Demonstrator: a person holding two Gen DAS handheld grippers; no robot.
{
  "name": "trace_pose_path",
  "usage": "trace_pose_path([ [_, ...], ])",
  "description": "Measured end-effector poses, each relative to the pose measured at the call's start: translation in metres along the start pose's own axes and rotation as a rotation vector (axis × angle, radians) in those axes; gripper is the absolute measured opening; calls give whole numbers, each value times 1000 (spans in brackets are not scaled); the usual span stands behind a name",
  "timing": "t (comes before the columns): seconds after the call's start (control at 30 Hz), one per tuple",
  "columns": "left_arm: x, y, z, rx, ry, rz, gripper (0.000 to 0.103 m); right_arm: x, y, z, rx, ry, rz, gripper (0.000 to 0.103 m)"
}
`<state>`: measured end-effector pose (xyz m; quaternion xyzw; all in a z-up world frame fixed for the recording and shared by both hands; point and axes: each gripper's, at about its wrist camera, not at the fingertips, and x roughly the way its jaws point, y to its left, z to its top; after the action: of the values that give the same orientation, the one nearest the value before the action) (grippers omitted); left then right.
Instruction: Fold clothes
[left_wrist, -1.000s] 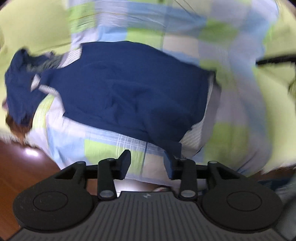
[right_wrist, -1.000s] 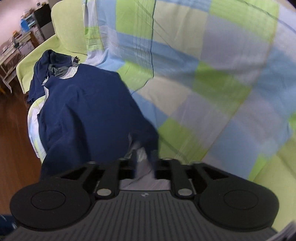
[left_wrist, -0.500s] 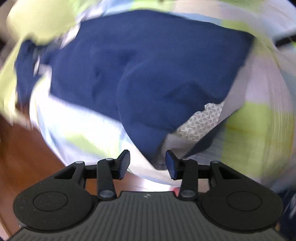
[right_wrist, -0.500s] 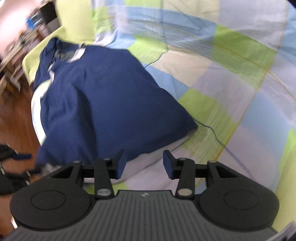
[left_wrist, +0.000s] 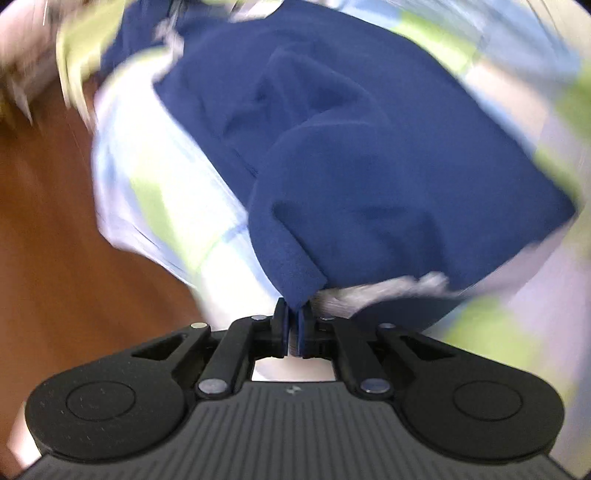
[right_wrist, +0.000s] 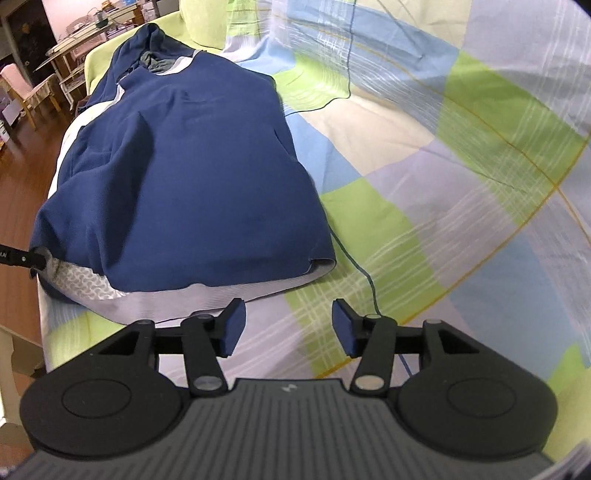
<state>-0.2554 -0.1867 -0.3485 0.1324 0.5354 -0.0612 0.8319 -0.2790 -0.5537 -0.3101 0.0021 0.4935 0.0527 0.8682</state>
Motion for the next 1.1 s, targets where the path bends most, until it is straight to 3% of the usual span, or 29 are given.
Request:
trace_pose_path([
  [0.07,-2,0,-3,20,-6,14,19,5,4,0,-69,-20,-31,48],
  [0.2,-5,-1,-9,56,-33,40,47,21,26,-2,-409,-102,-142,45],
  [0.4,6,-19,-10,130,-50,99,50,60,51,-32,-916,-97,-265,37],
  [0.5,11,-28,-11,168,-58,129,49,71,45,-48,-1067,-111,-282,33],
  [0.57,9,-38,-13,185,-69,158,49,75,39,-53,-1129,-146,-283,32],
  [0.67,3,-44,-9,128,-64,153,50,84,33,-53,-1214,-209,-264,28],
  [0.73,-5,-43,-6,66,-71,121,50,86,31,-48,-1240,-247,-209,14],
  [0.77,-7,-43,-4,44,-73,112,50,85,32,-45,-1229,-256,-182,12],
  [0.9,-5,-35,2,-102,-27,88,52,84,27,-42,-1228,-286,-161,12],
  [1.0,-2,-18,1,-201,-30,129,53,85,25,-46,-1219,-292,-149,12],
  [1.1,8,0,0,-285,-11,25,57,84,26,-47,-1199,-298,-140,16],
])
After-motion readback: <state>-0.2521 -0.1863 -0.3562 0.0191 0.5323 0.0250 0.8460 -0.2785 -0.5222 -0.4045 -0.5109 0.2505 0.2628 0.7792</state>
